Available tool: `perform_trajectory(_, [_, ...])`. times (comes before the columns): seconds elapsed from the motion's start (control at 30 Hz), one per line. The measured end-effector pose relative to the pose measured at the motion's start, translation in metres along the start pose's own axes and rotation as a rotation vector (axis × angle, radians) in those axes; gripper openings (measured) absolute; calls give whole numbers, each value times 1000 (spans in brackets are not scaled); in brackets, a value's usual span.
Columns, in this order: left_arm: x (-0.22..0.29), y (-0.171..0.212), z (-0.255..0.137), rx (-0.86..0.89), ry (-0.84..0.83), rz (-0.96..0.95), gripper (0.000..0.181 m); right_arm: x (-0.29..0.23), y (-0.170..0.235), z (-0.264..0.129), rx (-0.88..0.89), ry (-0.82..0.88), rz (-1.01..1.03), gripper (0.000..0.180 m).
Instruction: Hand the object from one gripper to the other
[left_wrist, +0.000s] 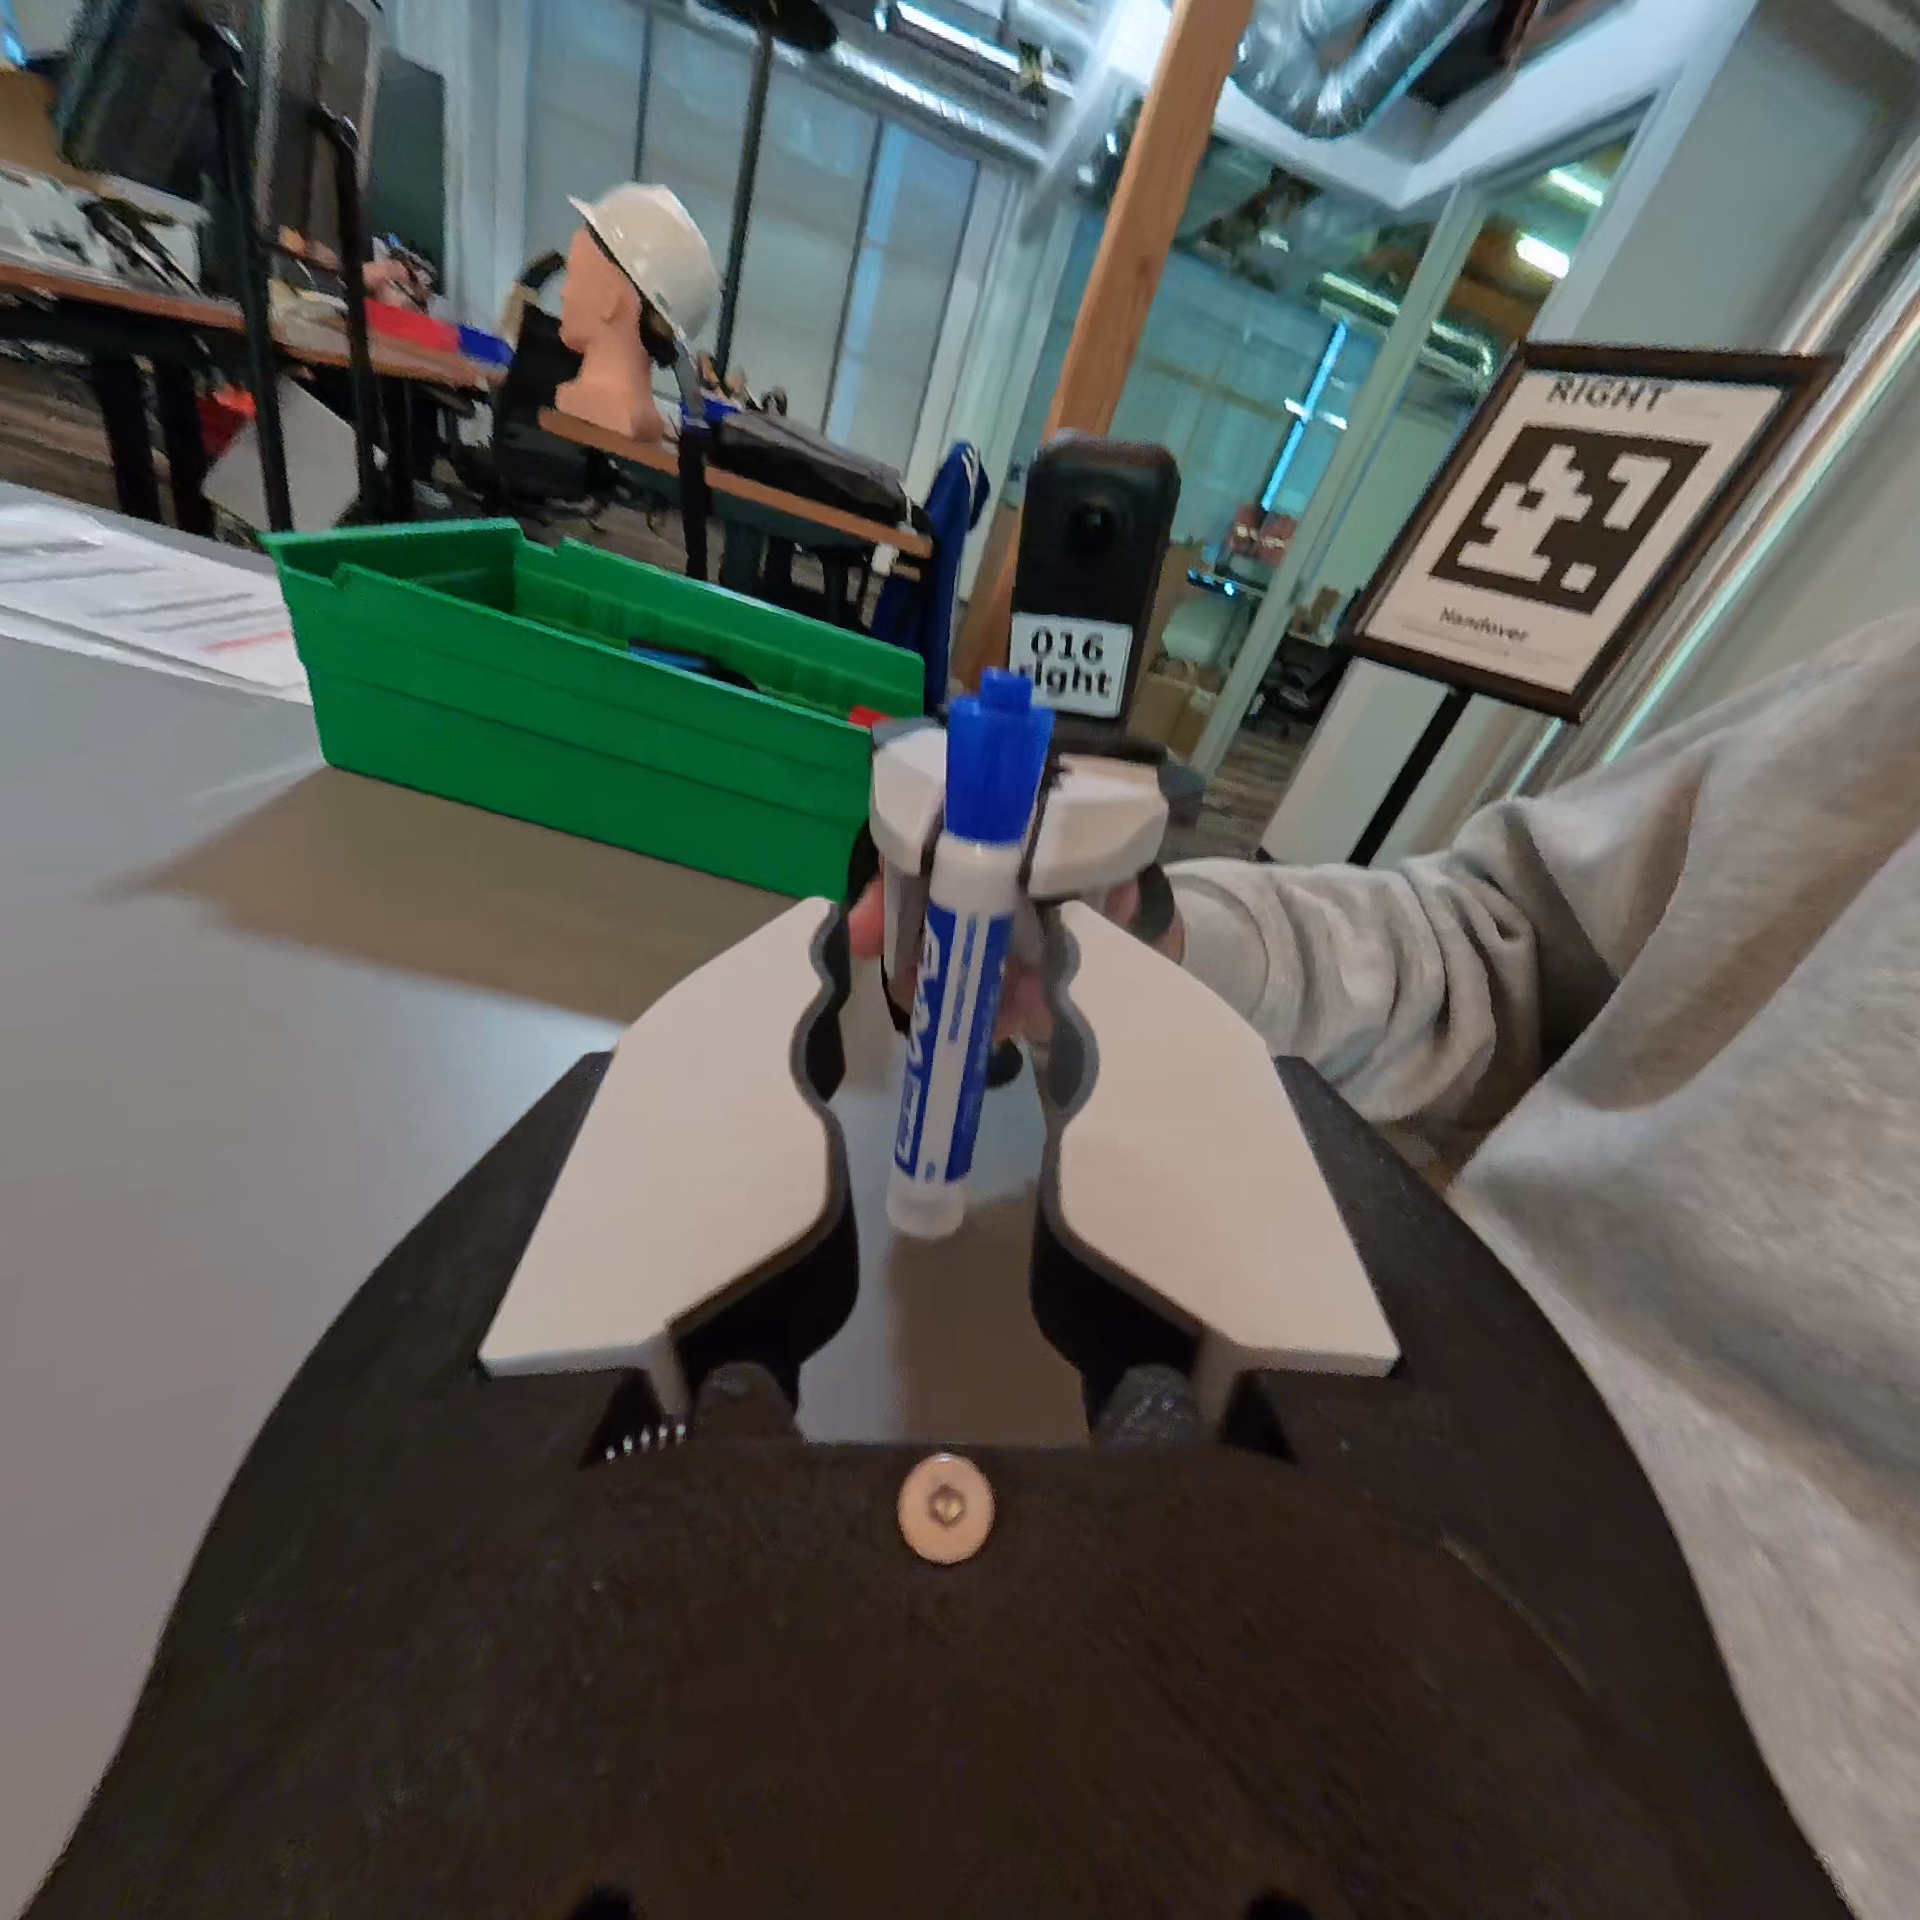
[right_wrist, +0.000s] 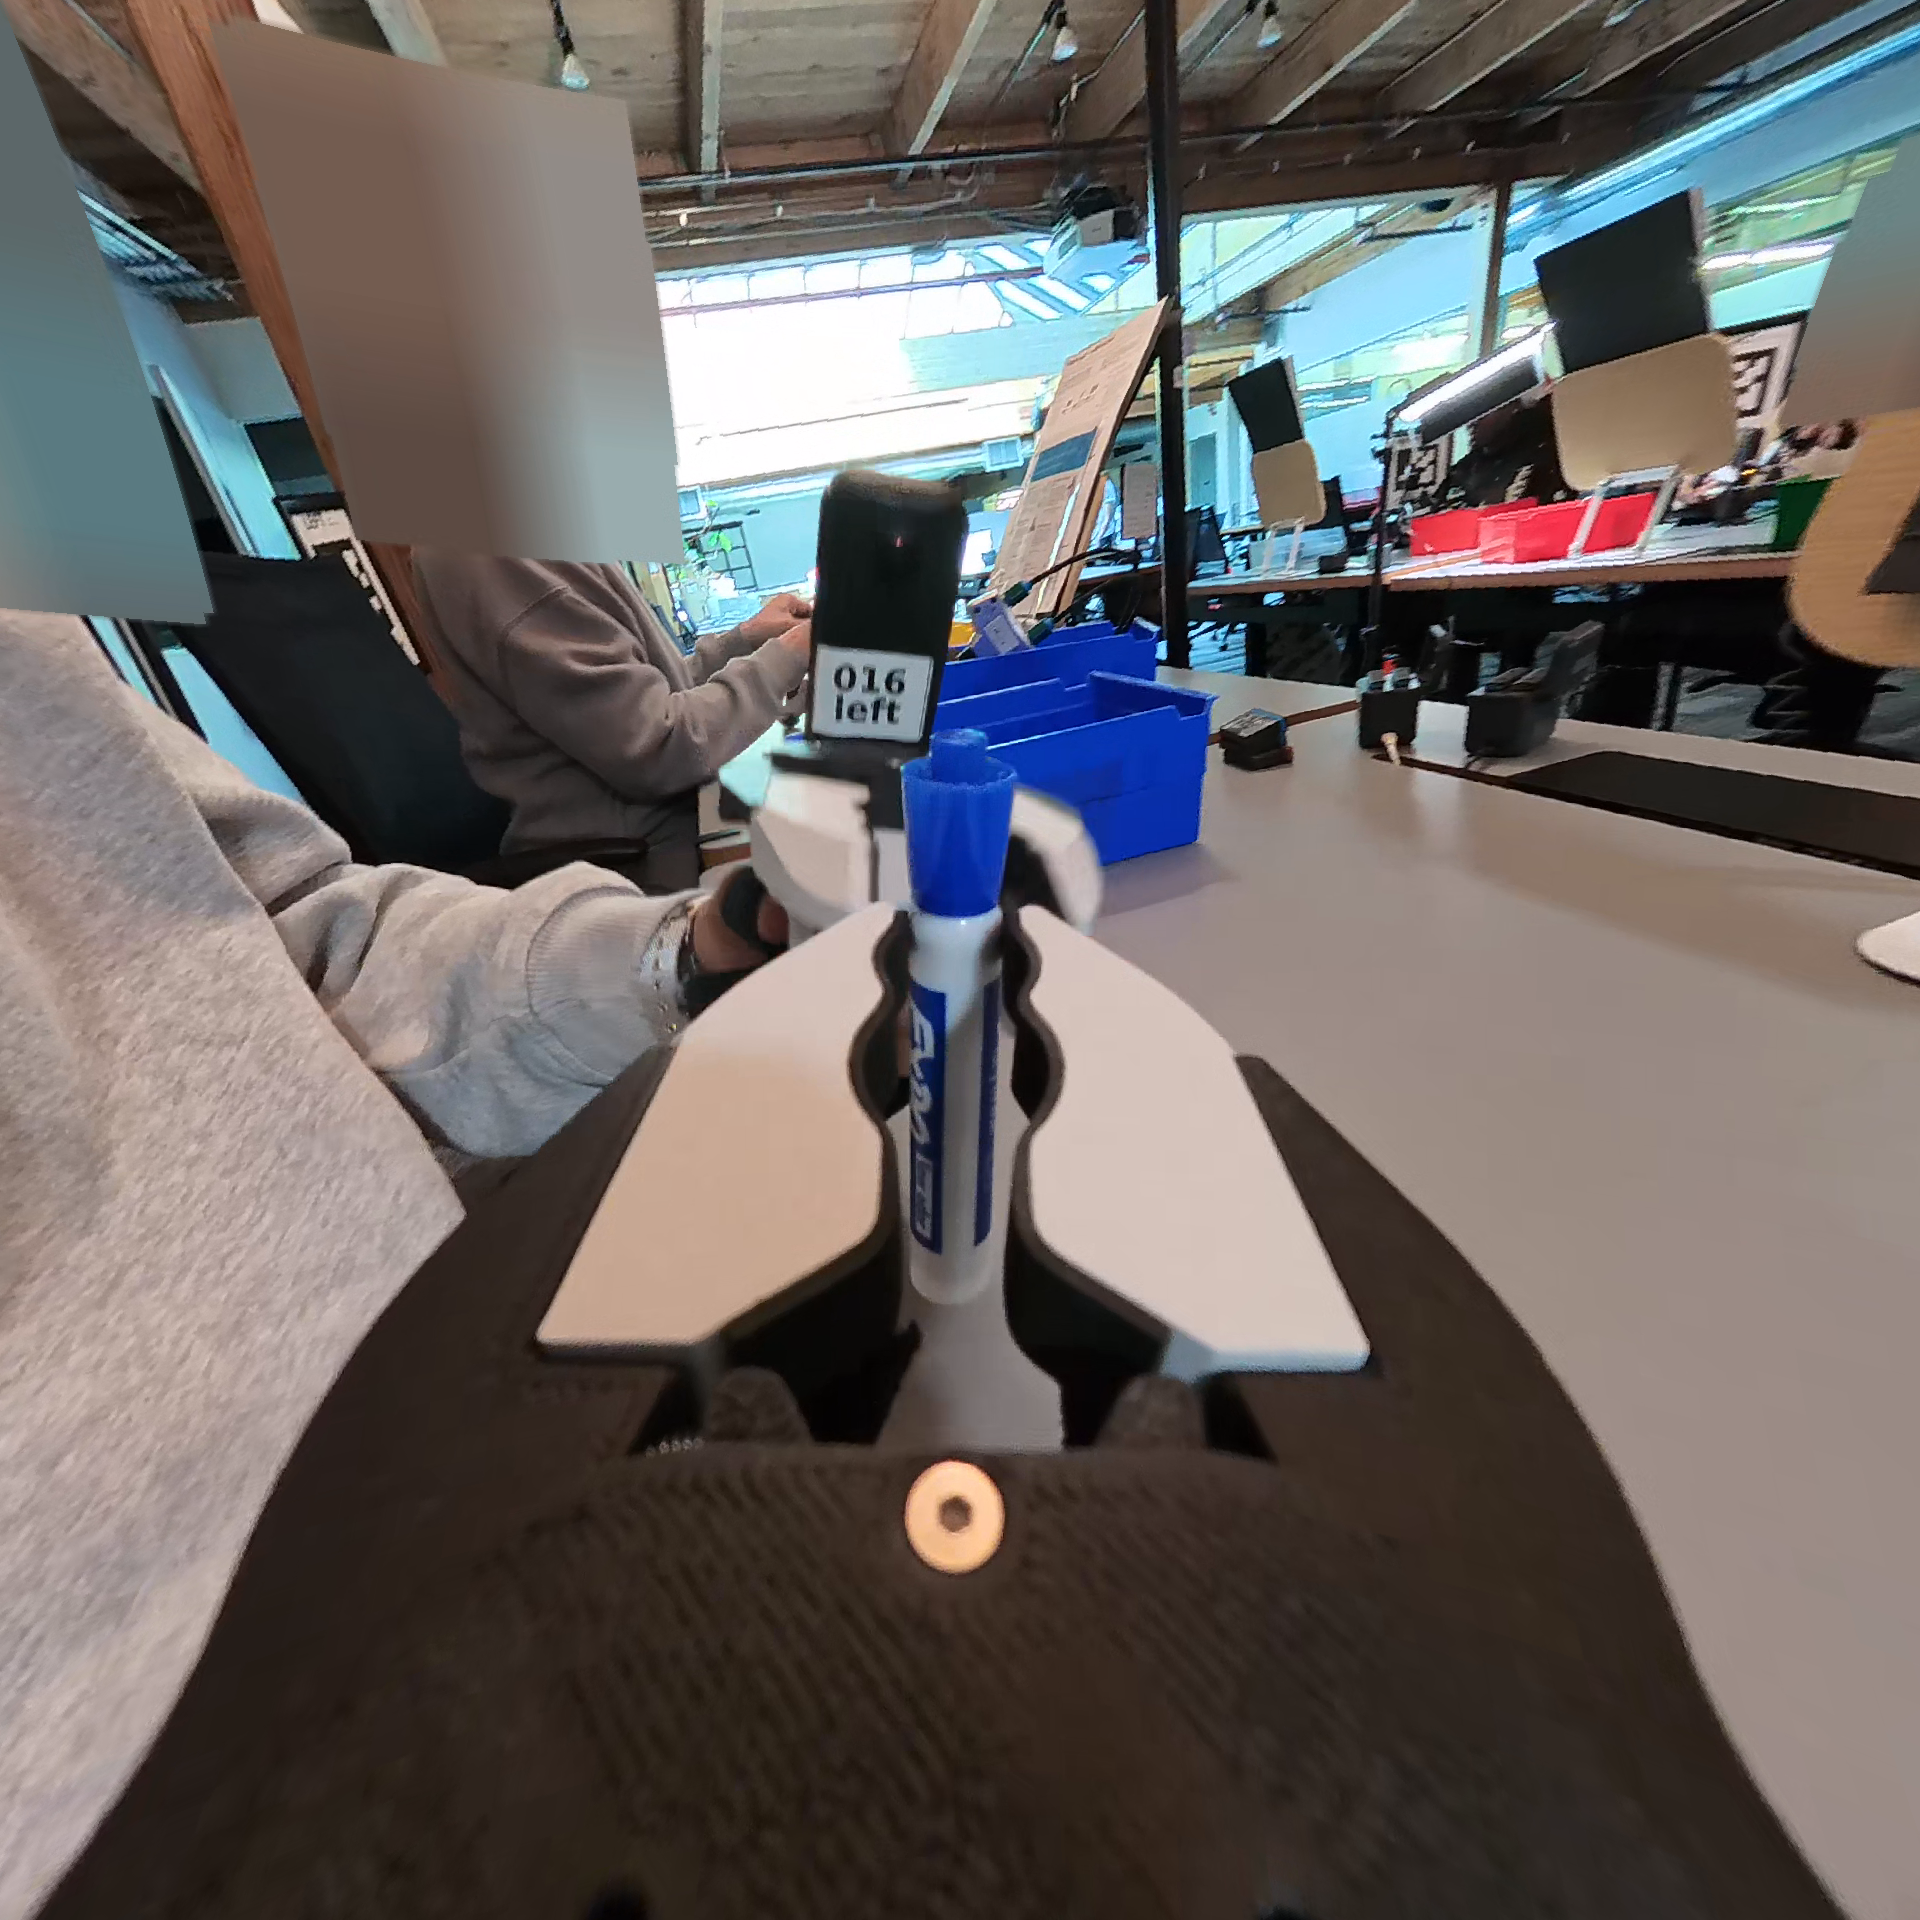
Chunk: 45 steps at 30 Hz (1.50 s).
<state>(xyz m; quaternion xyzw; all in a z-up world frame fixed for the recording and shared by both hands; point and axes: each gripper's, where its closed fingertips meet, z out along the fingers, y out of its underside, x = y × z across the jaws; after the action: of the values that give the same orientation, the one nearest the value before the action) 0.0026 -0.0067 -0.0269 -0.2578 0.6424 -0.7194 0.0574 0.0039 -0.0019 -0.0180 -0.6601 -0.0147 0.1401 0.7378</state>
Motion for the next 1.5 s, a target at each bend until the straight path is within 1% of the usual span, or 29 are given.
perform_trajectory(0.13, [-1, 18, 2, -74, 26, -3, 29, 3, -3, -3, 12, 14, -2, 19])
perform_trajectory(0.23, [-3, 26, 4, -99, 25, -1, 28, 2, -3, -2, 10, 12, -5, 19])
perform_trajectory(0.57, [1, 33, 9, -102, 47, -6, 25, -1, -1, 0, 0, 3, -7, 19])
perform_trajectory(0.67, [2, 35, 11, -107, 47, 4, 19, -1, 0, 1, -1, 1, -9, 19])
perform_trajectory(0.83, [1, 34, 11, -96, 39, 1, 19, 0, -1, 0, 12, 5, -9, 19])
perform_trajectory(0.9, [0, 33, 10, -89, 35, 0, 19, 1, -2, 0, 24, 9, -10, 19])
perform_trajectory(0.93, [-1, 31, 10, -82, 32, 2, 19, 2, -3, 0, 31, 15, -15, 22])
perform_trajectory(1.0, [-2, 27, 8, -60, 23, -3, 19, 5, -6, -1, 53, 33, -26, 37])
perform_trajectory(1.1, [-6, 17, 2, -14, 8, -13, 19, 7, -5, -1, 56, 35, -18, 42])
perform_trajectory(1.2, [-10, 2, -7, 55, -8, -20, 19, 7, 3, 2, 21, 22, 13, 42])
perform_trajectory(1.3, [-10, -11, -14, 105, -5, -27, 19, 5, 19, 8, -57, 0, 56, 37])
perform_trajectory(1.5, [-3, -20, -16, 127, 14, -19, 19, -3, 32, 17, -128, -13, 30, 29])
